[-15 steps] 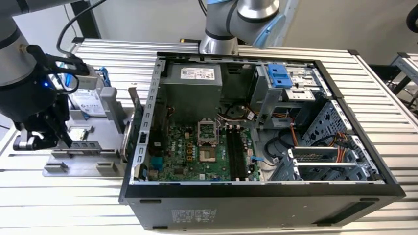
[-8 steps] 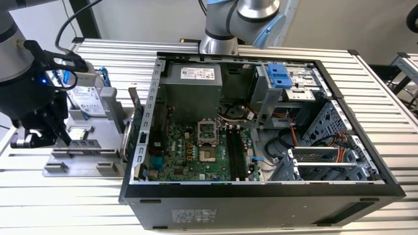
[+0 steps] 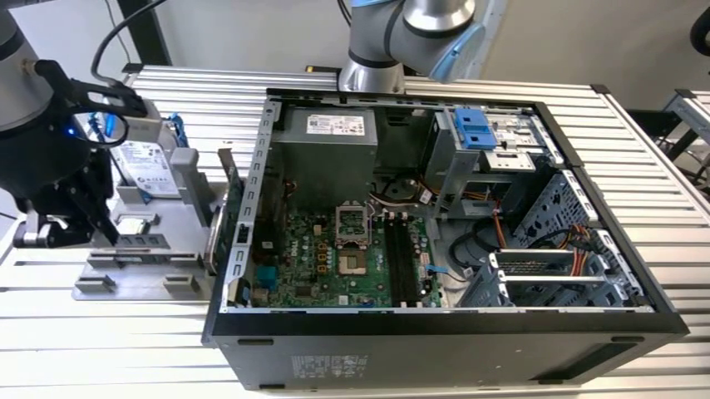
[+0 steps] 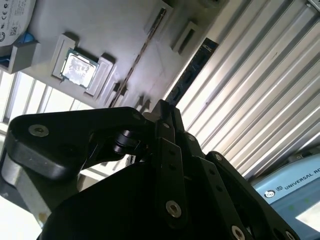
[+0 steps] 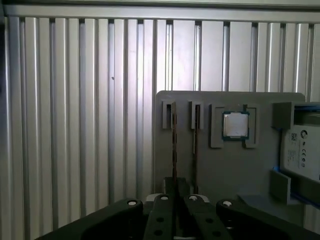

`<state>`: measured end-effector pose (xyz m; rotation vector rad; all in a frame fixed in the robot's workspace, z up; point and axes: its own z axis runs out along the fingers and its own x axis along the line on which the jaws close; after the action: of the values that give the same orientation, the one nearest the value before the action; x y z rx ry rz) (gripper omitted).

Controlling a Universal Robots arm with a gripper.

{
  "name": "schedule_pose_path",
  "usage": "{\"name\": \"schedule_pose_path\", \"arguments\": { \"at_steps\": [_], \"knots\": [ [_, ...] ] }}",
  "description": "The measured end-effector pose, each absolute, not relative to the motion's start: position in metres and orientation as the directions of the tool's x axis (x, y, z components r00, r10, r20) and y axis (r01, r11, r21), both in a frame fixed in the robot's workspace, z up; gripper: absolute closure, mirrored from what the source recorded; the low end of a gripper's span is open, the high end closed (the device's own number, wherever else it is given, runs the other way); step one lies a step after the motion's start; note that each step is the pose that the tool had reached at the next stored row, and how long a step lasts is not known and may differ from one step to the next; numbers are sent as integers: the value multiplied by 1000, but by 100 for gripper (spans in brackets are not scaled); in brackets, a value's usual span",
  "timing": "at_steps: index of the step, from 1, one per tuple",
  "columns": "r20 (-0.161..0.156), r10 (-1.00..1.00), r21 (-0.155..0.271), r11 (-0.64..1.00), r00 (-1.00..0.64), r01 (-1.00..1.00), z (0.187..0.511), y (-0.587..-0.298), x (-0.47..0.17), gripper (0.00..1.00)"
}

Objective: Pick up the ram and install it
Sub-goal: 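Pick up the ram and move it above insertion slot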

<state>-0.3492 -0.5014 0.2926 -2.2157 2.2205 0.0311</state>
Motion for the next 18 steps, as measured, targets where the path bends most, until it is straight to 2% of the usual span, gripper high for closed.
{"name": "schedule_pose_path", "arguments": {
  "at_steps": [18],
  "knots": [
    [-17,-1000,10,2,-2,-1000,319,-501,-349,100]
  ]
}}
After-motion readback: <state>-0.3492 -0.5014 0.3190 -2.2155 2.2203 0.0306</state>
